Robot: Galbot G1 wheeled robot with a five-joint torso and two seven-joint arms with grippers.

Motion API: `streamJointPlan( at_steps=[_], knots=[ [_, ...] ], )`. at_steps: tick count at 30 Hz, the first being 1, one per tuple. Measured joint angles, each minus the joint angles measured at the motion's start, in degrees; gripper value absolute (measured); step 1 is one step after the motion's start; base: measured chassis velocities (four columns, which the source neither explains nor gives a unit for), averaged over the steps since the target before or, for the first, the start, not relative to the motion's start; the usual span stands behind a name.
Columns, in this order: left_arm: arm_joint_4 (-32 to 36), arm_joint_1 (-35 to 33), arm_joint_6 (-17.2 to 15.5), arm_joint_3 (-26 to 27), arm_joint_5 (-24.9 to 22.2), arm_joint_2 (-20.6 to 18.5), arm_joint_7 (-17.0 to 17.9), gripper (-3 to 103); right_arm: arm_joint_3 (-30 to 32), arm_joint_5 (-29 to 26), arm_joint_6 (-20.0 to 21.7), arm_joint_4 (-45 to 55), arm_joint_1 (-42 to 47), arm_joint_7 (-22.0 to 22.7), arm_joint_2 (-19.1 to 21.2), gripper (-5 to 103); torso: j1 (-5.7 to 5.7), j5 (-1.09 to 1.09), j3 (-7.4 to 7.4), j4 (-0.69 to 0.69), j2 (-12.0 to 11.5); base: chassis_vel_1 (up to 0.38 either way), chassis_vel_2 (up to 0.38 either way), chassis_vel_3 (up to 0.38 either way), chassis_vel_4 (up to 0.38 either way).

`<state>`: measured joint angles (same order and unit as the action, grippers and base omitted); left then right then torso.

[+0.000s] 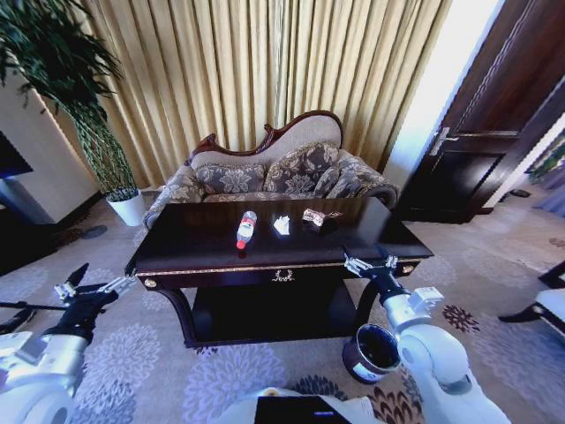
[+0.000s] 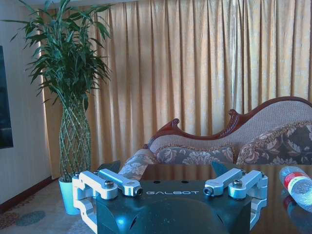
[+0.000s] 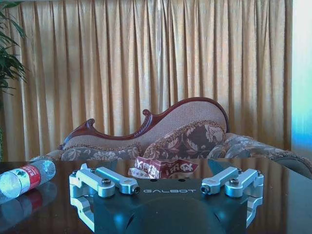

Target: Move to the front of the table and place the trash on the table into the trash bin.

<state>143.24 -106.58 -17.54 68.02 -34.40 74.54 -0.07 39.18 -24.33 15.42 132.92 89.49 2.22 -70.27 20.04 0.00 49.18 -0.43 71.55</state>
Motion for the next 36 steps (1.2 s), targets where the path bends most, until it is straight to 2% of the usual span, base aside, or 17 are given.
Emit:
streamJointPlan(
  at_steps=[15, 22, 25, 28, 30, 32, 36],
  knots=[
    [0.0, 0.18, 0.13, -0.26, -0.02, 0.35, -0.02, 100, -0.57, 0.12, 0.07, -0.96, -0.51, -1.03, 0.29, 100, 0.0, 0.0, 0.0, 0.0, 0.0, -0.067, 0.069, 0.067, -0.07],
    [0.0, 0.2, 0.19, -0.5, -0.91, 1.08, -0.01, 100, -1.37, -1.83, -1.81, -4.77, -2.59, -0.81, 2.73, 100, 0.01, -0.01, 0.0, 0.0, -0.01, -0.061, 0.048, 0.054, -0.05],
    [0.0, 0.2, 0.2, -0.57, -0.92, 1.32, -0.07, 100, -1.63, -4.24, -0.21, -5.26, -3.9, 0.08, 4.07, 100, 0.01, -0.01, 0.0, 0.0, -0.01, 0.0, 0.0, 0.0, 0.0],
    [0.0, 0.16, 0.27, -0.71, -0.61, 1.91, -0.51, 100, -2.23, -12.12, 4.01, -7.8, -8.97, 2.68, 8.07, 100, 0.0, 0.0, -0.01, -0.01, 0.0, 0.0, 0.0, 0.0, 0.0],
    [0.0, 0.08, 0.36, -0.7, -0.54, 2.12, -0.57, 100, -2.36, -13.5, 5.14, -8.52, -10.22, 3.42, 8.85, 100, -0.01, -0.01, -0.01, 0.0, 0.0, 0.0, 0.0, 0.0, 0.0],
    [0.0, -0.22, 0.51, -0.7, -0.54, 2.63, -0.66, 100, -3.29, -17.9, 8.57, -11.09, -14.13, 5.59, 11.18, 100, 0.0, -0.01, 0.0, 0.01, 0.0, 0.0, 0.0, 0.0, 0.0],
    [0.0, -0.32, 0.52, -0.7, -0.78, 2.88, -0.66, 100, -5.43, -19.73, 10.61, -13.83, -17.77, 6.76, 12.83, 100, 0.0, -0.01, 0.0, 0.0, -0.01, 0.0, 0.0, 0.0, 0.0]
  ],
)
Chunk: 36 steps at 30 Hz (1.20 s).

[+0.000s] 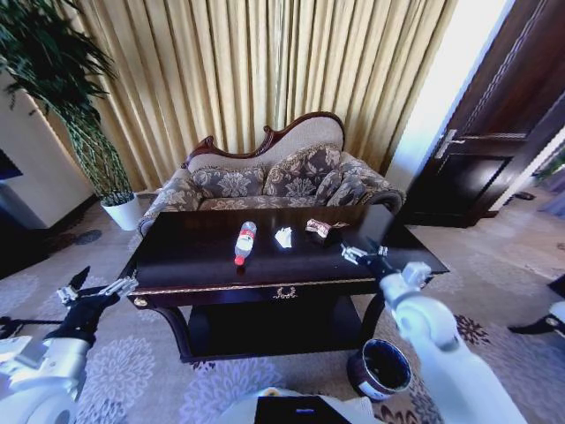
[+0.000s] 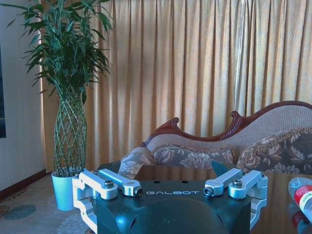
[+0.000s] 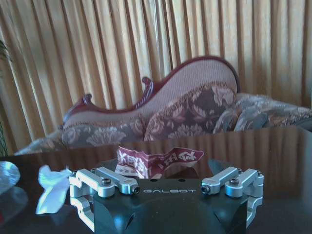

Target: Move to the front of the table and place the trash on the table into the trash bin.

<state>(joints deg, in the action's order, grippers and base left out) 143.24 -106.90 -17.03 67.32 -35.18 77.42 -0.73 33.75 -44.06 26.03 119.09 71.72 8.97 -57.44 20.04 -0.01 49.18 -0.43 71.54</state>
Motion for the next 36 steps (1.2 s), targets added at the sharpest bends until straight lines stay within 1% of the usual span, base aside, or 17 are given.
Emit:
streamJointPlan(
  at_steps=[2, 4, 5, 6, 9, 10, 12, 13, 20, 27, 33, 35, 36],
  knots=[
    [0.0, 0.11, 0.0, 0.0, -0.13, 0.06, 0.06, 100, -2.5, -0.36, 0.87, -2.27, -2.91, 0.85, 0.6, 100, 0.0, 0.01, 0.0, 0.0, 0.0, 0.0, 0.0, 0.0, 0.0],
    [0.0, 0.31, -0.07, 0.05, -0.18, 0.12, 0.09, 100, -6.55, -0.42, 1.63, -5.68, -7.79, 1.98, 0.62, 100, -0.01, 0.01, 0.0, -0.01, 0.0, 0.0, 0.0, 0.0, 0.0],
    [0.0, 0.33, -0.09, 0.08, -0.18, 0.19, 0.12, 100, -7.8, -0.35, 1.7, -6.92, -9.61, 2.29, 0.52, 100, -0.01, 0.01, 0.0, 0.01, 0.0, 0.0, 0.0, 0.0, 0.0],
    [0.0, 0.33, -0.09, 0.08, -0.18, 0.19, 0.12, 100, -7.8, -0.35, 1.7, -6.92, -9.61, 2.29, 0.52, 100, -0.01, 0.01, 0.0, 0.01, 0.0, 0.0, 0.0, 0.0, 0.0],
    [0.0, 0.22, -0.12, 0.22, -0.16, 0.5, 0.14, 100, -11.29, -0.02, 1.73, -10.93, -14.39, 3.15, -0.27, 100, 0.0, -0.01, 0.01, 0.0, 0.0, 0.0, 0.0, 0.0, 0.0],
    [0.0, 0.09, -0.12, 0.29, -0.13, 0.7, 0.15, 100, -12.33, 0.16, 1.72, -12.84, -16.34, 3.41, -0.73, 100, 0.0, 0.03, 0.0, 0.02, 0.0, 0.0, 0.0, 0.0, 0.0],
    [0.0, 0.02, -0.13, 0.33, -0.12, 0.81, 0.16, 100, -12.93, 0.26, 1.72, -13.81, -17.15, 3.5, -1.05, 100, 0.0, 0.04, 0.0, 0.01, 0.0, 0.0, 0.0, 0.0, 0.0],
    [0.0, -0.08, -0.12, 0.45, -0.09, 1.02, 0.15, 100, -13.95, 0.73, 1.69, -15.76, -18.55, 3.6, -1.66, 100, 0.0, 0.0, 0.0, 0.01, 0.0, 0.0, 0.0, 0.0, 0.0],
    [0.0, 0.3, -0.11, 0.61, -0.09, 1.08, 0.34, 100, -15.53, 3.43, 0.65, -20.5, -20.78, 3.57, -2.25, 100, 0.0, 0.01, 0.0, -0.01, 0.0, 0.0, 0.0, 0.0, 0.0],
    [0.0, 0.45, -0.19, 0.33, 0.01, 1.4, 0.35, 100, -15.64, 3.95, -0.45, -22.91, -21.88, 3.32, -2.09, 100, 0.0, 0.02, -0.01, -0.01, 0.0, 0.0, 0.0, 0.0, 0.0],
    [0.0, 0.48, -0.2, 0.75, 0.04, 1.11, 0.41, 100, -16.23, 4.57, -0.86, -24.63, -22.77, 3.14, -2.76, 100, 0.0, 0.01, 0.0, 0.0, 0.0, 0.0, 0.0, 0.0, 0.0],
    [0.0, 0.4, -0.19, 1.05, 0.05, 1.07, 0.61, 100, -16.6, 5.58, -1.42, -25.25, -22.94, 2.55, -3.03, 100, 0.0, 0.01, 0.0, 0.0, 0.0, 0.0, 0.0, 0.0, 0.0],
    [0.0, 0.35, -0.14, 1.11, 0.06, 1.1, 0.63, 100, -16.69, 6.09, -1.88, -25.53, -22.97, 2.0, -3.1, 103, 0.0, 0.01, 0.0, 0.0, 0.0, 0.0, 0.0, 0.0, 0.0]
  ],
)
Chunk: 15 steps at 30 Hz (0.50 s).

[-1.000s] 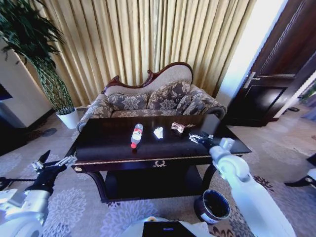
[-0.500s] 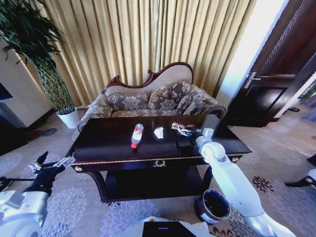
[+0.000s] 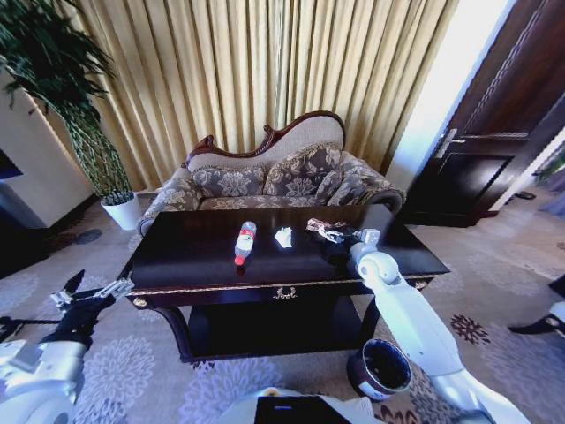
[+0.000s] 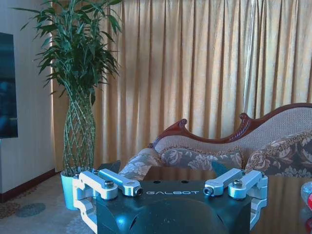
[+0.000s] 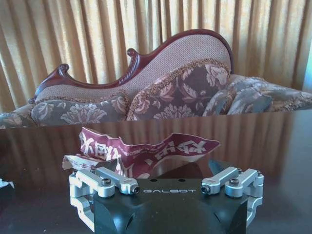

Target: Move to the front of the table and place the trash on the table into the trash bin.

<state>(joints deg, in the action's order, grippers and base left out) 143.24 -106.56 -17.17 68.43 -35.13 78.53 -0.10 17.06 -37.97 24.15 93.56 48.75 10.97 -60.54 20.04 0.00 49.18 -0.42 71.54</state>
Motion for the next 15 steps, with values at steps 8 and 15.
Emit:
streamJointPlan(
  at_steps=[8, 15],
  knots=[
    [0.0, -0.3, 0.57, 0.24, 0.08, 0.06, 0.03, 100, -0.12, 0.57, -1.15, -0.68, -0.02, -0.75, -0.13, 80, 0.0, 0.0, 0.0, 0.0, 0.0, 0.0, 0.0, 0.0, 0.0],
    [0.0, -0.27, 0.94, 0.43, 0.1, -0.45, 0.04, 100, -0.12, 0.48, -1.22, -0.85, -0.14, -0.76, -0.13, 53, 0.0, 0.0, 0.0, -0.01, 0.0, 0.0, 0.0, 0.0, 0.0]
  ],
)
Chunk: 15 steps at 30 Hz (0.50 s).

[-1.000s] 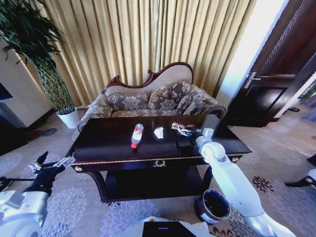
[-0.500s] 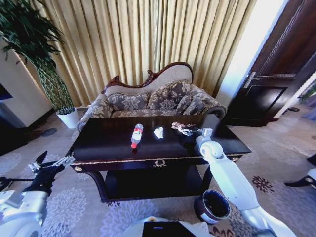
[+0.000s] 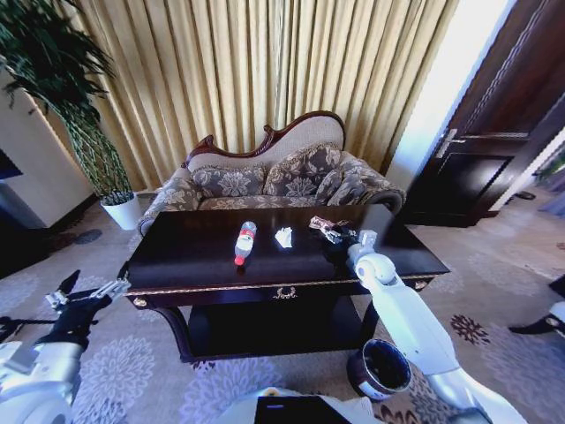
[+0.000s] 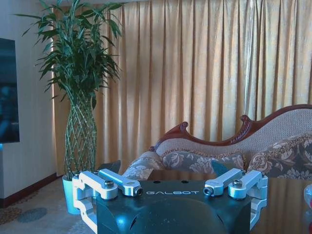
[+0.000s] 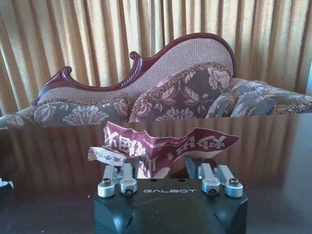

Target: Move to the front of the table and place the trash on the table into the trash bin.

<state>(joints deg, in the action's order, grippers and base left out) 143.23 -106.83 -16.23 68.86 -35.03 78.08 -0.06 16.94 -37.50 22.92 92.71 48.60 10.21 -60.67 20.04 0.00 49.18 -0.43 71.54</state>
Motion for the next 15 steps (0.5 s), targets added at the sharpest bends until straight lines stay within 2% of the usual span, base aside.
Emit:
streamJointPlan(
  at_steps=[1, 4, 7, 9, 10, 12, 13, 15],
  knots=[
    [0.0, 0.02, 0.05, 0.02, 0.0, -0.08, 0.01, 100, 0.0, -0.02, -0.02, -0.06, -0.05, 0.0, 0.0, 53, 0.0, 0.0, 0.0, 0.0, 0.0, 0.0, 0.0, 0.0, 0.0],
    [0.0, 0.02, 0.11, 0.19, 0.0, -0.34, 0.04, 100, 0.03, -0.05, -0.18, -0.36, -0.16, 0.0, -0.14, 37, 0.0, 0.0, 0.0, 0.0, 0.0, 0.0, 0.0, 0.0, 0.0],
    [0.0, 0.02, 0.13, 0.34, -0.02, -0.46, 0.06, 100, 0.05, -0.05, -0.25, -0.47, -0.16, 0.0, -0.2, 32, 0.0, 0.0, 0.0, 0.0, 0.0, 0.0, 0.0, 0.0, 0.0],
    [0.0, 0.07, 0.13, 0.42, -0.05, -0.57, 0.07, 100, 0.1, -0.06, -0.33, -0.48, -0.16, 0.0, -0.24, 20, 0.0, 0.0, 0.0, 0.0, 0.0, 0.0, 0.0, 0.0, 0.0],
    [0.0, 0.07, 0.13, 0.42, -0.05, -0.57, 0.07, 100, 0.1, -0.06, -0.33, -0.48, -0.16, 0.0, -0.24, 20, 0.0, 0.0, 0.0, 0.0, 0.0, 0.0, 0.0, 0.0, 0.0],
    [0.0, 0.13, 0.18, 0.43, -0.06, -0.56, 0.08, 100, 0.25, -0.06, -0.41, -0.46, -0.05, 0.01, -0.25, 10, 0.0, 0.0, 0.0, 0.0, 0.0, 0.0, 0.0, 0.0, 0.0],
    [0.0, 0.13, 0.18, 0.43, -0.06, -0.56, 0.08, 100, 0.25, -0.06, -0.41, -0.46, -0.05, 0.01, -0.25, 10, 0.0, 0.0, 0.0, 0.0, 0.0, 0.0, 0.0, 0.0, 0.0],
    [0.0, 0.14, 0.2, 0.43, -0.06, -0.42, 0.09, 100, 0.44, -0.08, -0.46, -0.31, 0.12, 0.01, -0.19, 2, 0.0, 0.0, 0.0, 0.0, 0.0, 0.0, 0.0, 0.0, 0.0]
  ],
)
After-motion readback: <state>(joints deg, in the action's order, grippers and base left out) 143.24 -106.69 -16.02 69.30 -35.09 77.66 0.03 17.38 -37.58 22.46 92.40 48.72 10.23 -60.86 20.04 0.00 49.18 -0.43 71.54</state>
